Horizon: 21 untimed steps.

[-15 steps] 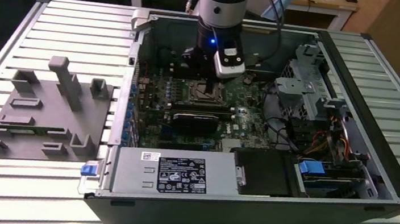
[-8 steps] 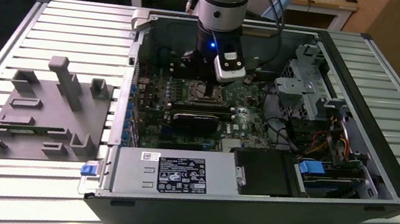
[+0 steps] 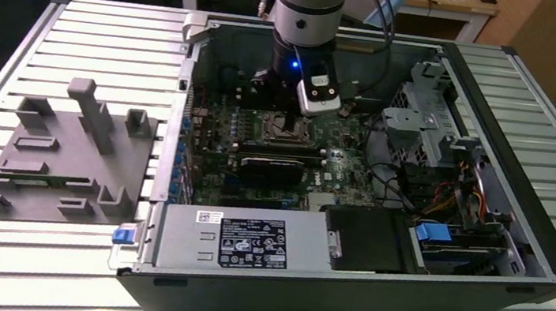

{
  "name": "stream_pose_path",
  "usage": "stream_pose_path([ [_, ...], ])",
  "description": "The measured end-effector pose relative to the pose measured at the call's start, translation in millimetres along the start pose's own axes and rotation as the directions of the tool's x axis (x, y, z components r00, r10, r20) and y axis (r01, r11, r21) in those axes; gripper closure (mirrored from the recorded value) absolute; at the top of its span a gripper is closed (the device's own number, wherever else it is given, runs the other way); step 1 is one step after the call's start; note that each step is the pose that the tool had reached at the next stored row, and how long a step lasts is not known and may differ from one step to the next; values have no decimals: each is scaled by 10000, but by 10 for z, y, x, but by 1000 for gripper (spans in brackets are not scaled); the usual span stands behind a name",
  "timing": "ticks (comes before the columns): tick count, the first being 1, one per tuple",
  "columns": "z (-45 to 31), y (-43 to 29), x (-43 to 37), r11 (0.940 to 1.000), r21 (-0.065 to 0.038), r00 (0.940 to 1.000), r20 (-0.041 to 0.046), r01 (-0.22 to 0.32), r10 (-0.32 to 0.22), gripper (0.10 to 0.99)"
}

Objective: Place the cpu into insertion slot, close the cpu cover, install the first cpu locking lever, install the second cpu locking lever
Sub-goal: 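Install the second cpu locking lever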

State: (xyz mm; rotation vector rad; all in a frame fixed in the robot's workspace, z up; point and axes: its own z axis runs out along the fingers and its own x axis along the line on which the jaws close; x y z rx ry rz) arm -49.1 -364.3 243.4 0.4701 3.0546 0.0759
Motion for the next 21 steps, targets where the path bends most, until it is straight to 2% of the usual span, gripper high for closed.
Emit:
stream_pose_path([
  [8, 10, -5, 11, 10000, -1, 10000, 0, 8, -8, 984],
  [15, 53, -23, 40, 10000, -8, 10000, -4, 26, -26, 984],
  [18, 72, -37, 56, 10000, -62, 10000, -22, 58, -58, 984],
  [21, 96, -57, 67, 9998, -159, 9999, -53, 100, -101, 984],
])
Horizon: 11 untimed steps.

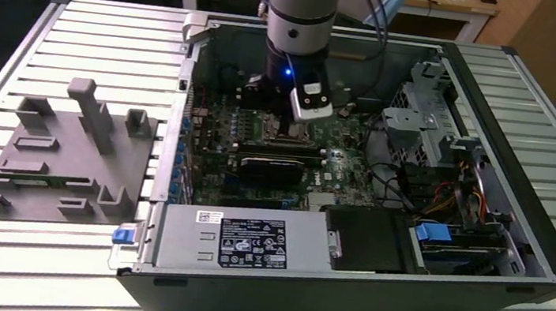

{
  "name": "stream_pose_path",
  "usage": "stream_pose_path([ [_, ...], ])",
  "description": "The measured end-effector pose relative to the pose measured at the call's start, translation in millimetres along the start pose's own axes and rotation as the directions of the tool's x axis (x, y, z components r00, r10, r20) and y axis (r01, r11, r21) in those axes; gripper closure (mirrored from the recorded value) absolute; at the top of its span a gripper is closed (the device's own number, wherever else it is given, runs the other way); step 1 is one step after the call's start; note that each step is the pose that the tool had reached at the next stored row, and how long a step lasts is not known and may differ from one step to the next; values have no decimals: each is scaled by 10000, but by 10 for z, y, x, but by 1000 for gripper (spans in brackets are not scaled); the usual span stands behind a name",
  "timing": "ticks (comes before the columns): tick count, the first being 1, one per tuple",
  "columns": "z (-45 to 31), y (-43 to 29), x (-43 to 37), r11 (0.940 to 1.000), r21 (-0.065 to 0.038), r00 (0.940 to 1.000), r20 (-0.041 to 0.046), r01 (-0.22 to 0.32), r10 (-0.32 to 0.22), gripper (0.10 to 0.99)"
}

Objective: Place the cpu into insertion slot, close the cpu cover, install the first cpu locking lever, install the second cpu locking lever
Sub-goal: 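Install the second cpu locking lever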

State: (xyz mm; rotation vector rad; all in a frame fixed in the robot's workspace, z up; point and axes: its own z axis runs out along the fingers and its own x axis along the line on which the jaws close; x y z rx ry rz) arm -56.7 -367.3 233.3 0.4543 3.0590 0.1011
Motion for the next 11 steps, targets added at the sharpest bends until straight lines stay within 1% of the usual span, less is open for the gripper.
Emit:
stream_pose_path([
  [3, 26, -22, 10, 9998, -171, 10000, -54, 36, -37, 984],
  [4, 32, -29, 12, 9997, -257, 10000, -80, 45, -47, 984],
  [8, 54, -59, 11, 9978, -655, 9998, -199, 44, -57, 984],
  [11, 65, -92, 4, 9957, -925, 9996, -280, 26, -52, 984],
])
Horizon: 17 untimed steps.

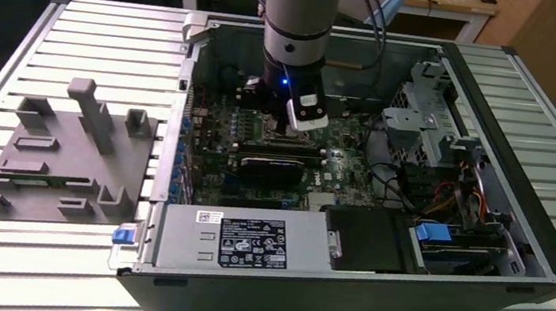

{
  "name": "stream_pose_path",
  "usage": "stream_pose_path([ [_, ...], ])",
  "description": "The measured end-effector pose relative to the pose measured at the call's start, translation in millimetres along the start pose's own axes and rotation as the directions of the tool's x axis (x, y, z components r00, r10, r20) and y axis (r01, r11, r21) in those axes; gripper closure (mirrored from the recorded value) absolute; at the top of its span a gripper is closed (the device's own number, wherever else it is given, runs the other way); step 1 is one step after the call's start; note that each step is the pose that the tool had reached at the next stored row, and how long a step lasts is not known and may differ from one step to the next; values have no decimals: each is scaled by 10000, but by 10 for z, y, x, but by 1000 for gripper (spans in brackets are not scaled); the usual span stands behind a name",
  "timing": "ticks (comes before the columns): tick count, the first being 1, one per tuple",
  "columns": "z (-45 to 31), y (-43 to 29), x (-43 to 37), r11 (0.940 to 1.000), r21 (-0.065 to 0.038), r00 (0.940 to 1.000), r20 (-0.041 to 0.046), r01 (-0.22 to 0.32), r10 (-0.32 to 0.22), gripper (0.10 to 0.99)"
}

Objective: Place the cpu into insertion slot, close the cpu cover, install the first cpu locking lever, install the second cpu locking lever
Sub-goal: 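Install the second cpu locking lever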

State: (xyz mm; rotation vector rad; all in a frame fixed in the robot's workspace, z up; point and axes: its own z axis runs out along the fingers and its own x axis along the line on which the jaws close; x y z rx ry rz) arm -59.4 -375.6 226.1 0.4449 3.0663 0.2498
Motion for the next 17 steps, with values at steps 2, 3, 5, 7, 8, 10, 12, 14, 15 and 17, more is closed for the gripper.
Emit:
stream_pose_path([
  [2, 1, -32, -9, 9999, -154, 10000, -45, -9, 8, 984],
  [3, -1, -49, -14, 9998, -203, 10000, -58, -12, 10, 984],
  [5, -3, -61, -17, 9998, -218, 10000, -63, -13, 11, 984],
  [7, -7, -60, -17, 9998, -217, 10000, -63, -13, 12, 984],
  [8, -13, -60, -17, 9998, -215, 10000, -63, -13, 12, 984],
  [10, -31, -57, -18, 9998, -216, 10000, -63, -12, 11, 984],
  [12, -46, -54, -18, 9998, -217, 10000, -63, -13, 11, 984],
  [14, -51, -52, -23, 9998, -219, 10000, -64, -11, 10, 984],
  [15, -51, -50, -29, 9998, -219, 10000, -63, -11, 10, 984],
  [17, -51, -45, -49, 9998, -216, 10000, -65, -12, 10, 984],
])
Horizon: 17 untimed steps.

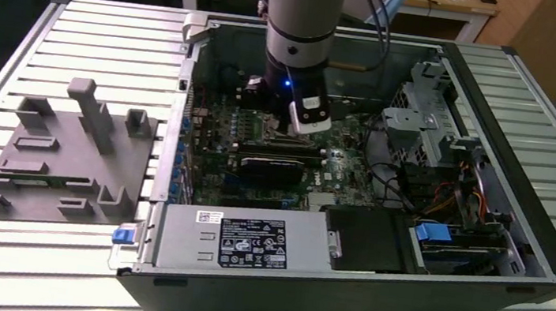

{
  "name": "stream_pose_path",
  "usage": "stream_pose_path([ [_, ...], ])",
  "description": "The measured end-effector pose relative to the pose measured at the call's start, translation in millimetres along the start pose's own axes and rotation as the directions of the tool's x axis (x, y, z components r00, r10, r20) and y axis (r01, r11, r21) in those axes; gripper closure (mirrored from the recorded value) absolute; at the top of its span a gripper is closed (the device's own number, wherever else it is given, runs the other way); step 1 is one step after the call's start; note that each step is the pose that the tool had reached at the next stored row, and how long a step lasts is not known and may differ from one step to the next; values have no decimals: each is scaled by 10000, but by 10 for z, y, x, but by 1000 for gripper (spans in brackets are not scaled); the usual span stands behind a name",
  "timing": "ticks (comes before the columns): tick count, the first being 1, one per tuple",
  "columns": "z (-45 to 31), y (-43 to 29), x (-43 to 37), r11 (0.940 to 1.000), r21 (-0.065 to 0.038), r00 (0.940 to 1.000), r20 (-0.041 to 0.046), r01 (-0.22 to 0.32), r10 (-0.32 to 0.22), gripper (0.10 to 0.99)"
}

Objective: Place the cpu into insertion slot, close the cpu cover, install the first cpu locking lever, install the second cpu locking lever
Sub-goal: 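Install the second cpu locking lever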

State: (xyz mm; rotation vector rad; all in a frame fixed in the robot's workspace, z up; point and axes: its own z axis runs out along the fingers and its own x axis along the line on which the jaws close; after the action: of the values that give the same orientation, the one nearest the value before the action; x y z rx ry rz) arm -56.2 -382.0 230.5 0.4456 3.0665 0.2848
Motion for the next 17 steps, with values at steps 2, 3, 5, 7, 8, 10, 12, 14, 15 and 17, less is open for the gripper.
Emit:
stream_pose_path([
  [2, 1, 5, -28, 10000, 1, 10000, -4, -2, 2, 984],
  [3, 1, 7, -40, 10000, 1, 10000, -5, -2, 2, 984],
  [5, 0, 10, -60, 10000, 2, 10000, -6, -2, 2, 984],
  [7, -5, 7, -68, 10000, 4, 10000, -6, -2, 2, 984],
  [8, -7, 5, -69, 10000, 4, 10000, -6, -2, 2, 984],
  [10, -8, -1, -71, 10000, 1, 10000, -6, -2, 2, 984],
  [12, -12, -19, -77, 10000, 0, 10000, -6, -2, 2, 984],
  [14, -17, -44, -85, 10000, -1, 10000, -7, -2, 2, 984],
  [15, -19, -56, -88, 10000, -3, 10000, -8, -2, 2, 984],
  [17, -23, -80, -94, 10000, -11, 10000, -9, -3, 3, 984],
])
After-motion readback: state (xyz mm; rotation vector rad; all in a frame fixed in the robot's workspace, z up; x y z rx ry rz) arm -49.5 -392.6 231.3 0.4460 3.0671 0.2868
